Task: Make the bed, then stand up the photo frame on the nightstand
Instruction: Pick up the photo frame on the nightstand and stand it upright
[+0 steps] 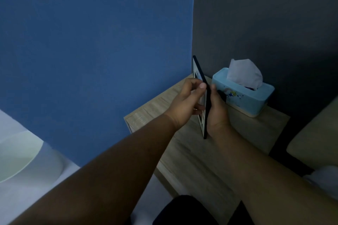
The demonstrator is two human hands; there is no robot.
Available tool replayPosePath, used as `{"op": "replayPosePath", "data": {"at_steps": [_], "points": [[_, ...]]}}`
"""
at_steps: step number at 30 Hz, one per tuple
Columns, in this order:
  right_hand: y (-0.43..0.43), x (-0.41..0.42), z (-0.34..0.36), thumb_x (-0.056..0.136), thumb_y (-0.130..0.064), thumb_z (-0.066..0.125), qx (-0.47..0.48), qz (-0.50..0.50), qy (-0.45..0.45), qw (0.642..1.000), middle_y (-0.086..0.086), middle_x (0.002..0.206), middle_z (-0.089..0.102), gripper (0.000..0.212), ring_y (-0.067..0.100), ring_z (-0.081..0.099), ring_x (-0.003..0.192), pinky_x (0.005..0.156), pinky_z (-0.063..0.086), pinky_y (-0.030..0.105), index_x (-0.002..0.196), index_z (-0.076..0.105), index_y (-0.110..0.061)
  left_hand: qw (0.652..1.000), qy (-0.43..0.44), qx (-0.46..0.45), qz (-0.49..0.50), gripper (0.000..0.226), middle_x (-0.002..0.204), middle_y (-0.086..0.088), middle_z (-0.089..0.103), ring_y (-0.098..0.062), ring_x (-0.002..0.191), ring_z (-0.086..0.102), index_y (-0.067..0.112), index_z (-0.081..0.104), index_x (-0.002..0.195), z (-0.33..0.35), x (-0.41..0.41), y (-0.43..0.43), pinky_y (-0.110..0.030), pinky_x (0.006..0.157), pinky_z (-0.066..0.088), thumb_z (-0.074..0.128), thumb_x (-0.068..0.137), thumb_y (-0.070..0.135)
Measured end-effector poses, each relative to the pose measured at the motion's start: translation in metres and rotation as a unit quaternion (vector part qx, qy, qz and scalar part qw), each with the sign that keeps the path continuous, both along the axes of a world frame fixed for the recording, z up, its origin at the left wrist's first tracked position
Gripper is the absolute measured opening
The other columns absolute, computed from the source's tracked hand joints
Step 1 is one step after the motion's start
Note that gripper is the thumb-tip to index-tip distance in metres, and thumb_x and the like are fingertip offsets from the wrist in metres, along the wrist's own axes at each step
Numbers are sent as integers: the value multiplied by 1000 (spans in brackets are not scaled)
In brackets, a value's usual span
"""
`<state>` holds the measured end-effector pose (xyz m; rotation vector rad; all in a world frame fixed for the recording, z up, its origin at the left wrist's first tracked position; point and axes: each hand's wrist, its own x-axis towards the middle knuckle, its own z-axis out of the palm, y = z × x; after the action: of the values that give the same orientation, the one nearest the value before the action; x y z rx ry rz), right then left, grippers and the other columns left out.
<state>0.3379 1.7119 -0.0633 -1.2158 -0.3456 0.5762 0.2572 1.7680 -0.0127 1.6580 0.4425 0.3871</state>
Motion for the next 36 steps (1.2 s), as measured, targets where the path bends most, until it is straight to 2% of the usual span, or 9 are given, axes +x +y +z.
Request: {"op": "replayPosePath", "data": {"at_steps": [4, 7, 11, 15, 20, 24, 28, 31, 36], "points": [[-8, 14, 6, 94, -52, 40, 77, -10, 97, 992, 4, 109, 67, 40, 20, 62, 105, 101, 44, 46, 101, 66, -22, 999, -3, -20, -32, 24, 110, 8, 49, -27, 85, 58, 28, 42, 121, 8, 10, -13, -41, 84, 51, 40, 99, 36], [-11, 27, 5, 95, -53, 35, 73, -46, 141, 986, 4, 116, 58, 39, 20, 56, 105, 94, 45, 40, 105, 59, -24, 999, 5, -29, -45, 31, 105, 14, 48, -26, 84, 60, 31, 38, 131, 13, 16, -21, -39, 84, 52, 37, 100, 36], [-15, 41, -3, 91, -64, 28, 114, -25, 188, 975, 10, 136, 54, 63, 30, 52, 122, 106, 37, 49, 130, 52, -20, 997, 40, 5, -70, 41, 126, 0, 50, -23, 86, 63, 40, 31, 139, 10, 21, -21, -34, 77, 53, 37, 98, 44], [-20, 56, -11, 89, -68, 19, 140, -5, 222, 965, 12, 142, 47, 74, 33, 48, 125, 105, 35, 49, 142, 39, -21, 991, 82, 10, -104, 44, 137, 5, 46, -29, 107, 62, 46, 26, 141, 6, 25, -18, -24, 66, 54, 34, 98, 49], [-21, 65, -11, 88, -70, 17, 154, 31, 251, 955, 14, 105, 70, 74, 31, 68, 93, 85, 48, 42, 116, 58, -16, 994, 84, 5, -71, 41, 128, 3, 57, -28, 104, 63, 41, 35, 138, -1, 31, -6, -38, 89, 50, 31, 98, 48], [-15, 76, -22, 88, -70, 23, 128, -19, 229, 965, 12, 135, 55, 73, 33, 53, 121, 109, 33, 52, 135, 50, -21, 996, 53, -14, 65, 38, 122, -4, 59, -23, 105, 56, 28, 47, 129, -10, 34, 14, -34, 87, 48, 31, 99, 46], [-12, 88, -31, 89, -68, 25, 118, -28, 228, 966, 11, 136, 55, 71, 32, 52, 123, 111, 31, 51, 136, 49, -20, 986, 99, 6, 134, 54, 154, -4, 32, -24, 142, 30, 21, 28, 147, -19, 33, 31, -41, 119, 23, 23, 100, 47], [-11, 93, -35, 87, -70, 26, 113, -12, 222, 968, 11, 135, 56, 73, 32, 53, 122, 111, 32, 51, 136, 49, -21, 983, 121, 0, 141, 56, 159, -2, 21, -20, 147, 19, 17, 23, 150, -22, 33, 34, -31, 116, 17, 23, 101, 44], [-8, 96, -35, 88, -70, 23, 111, 13, 212, 971, 12, 135, 55, 73, 32, 53, 121, 108, 35, 50, 137, 48, -21, 976, 151, 4, 156, 59, 159, -4, 23, -25, 146, 22, 19, 25, 150, -28, 37, 39, -35, 117, 16, 23, 100, 49]]}}
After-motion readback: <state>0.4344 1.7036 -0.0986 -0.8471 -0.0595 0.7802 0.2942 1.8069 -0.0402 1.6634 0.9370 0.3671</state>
